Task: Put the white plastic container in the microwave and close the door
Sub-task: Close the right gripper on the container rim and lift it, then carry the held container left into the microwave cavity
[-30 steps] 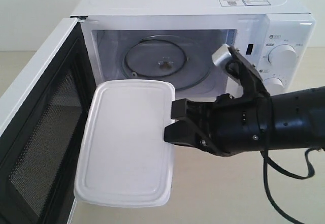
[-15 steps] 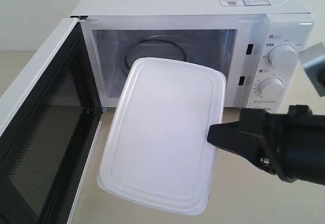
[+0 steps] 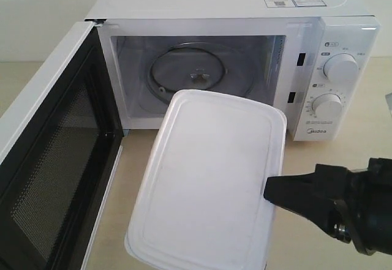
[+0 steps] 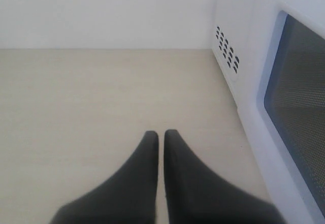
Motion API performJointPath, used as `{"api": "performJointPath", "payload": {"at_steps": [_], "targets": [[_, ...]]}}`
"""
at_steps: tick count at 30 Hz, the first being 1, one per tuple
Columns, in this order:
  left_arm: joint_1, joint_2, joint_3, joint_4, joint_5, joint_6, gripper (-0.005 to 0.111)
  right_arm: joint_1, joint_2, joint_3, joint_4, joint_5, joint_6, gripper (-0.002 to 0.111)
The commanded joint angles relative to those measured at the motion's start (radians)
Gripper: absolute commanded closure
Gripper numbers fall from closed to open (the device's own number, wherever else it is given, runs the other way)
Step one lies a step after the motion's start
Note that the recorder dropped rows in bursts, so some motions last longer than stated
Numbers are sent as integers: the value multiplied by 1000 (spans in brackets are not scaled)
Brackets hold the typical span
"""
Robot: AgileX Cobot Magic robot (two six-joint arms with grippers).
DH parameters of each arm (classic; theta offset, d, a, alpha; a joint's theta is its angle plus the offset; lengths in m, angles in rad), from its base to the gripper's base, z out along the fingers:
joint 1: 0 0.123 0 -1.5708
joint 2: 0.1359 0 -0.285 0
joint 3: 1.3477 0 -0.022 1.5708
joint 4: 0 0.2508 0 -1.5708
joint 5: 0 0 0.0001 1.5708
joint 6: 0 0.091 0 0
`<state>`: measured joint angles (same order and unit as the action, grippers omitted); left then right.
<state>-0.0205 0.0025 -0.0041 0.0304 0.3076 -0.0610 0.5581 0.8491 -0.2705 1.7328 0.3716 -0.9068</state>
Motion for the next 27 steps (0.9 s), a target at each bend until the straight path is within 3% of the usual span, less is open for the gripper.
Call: {"api": "performJointPath", "payload": {"at_steps": [1, 27], "targets": [[-1, -3, 4, -7, -3, 1, 102, 1, -10, 2, 12, 13, -8, 108], [-1, -3, 4, -7, -3, 1, 102, 1, -12, 2, 12, -41, -20, 108]]}}
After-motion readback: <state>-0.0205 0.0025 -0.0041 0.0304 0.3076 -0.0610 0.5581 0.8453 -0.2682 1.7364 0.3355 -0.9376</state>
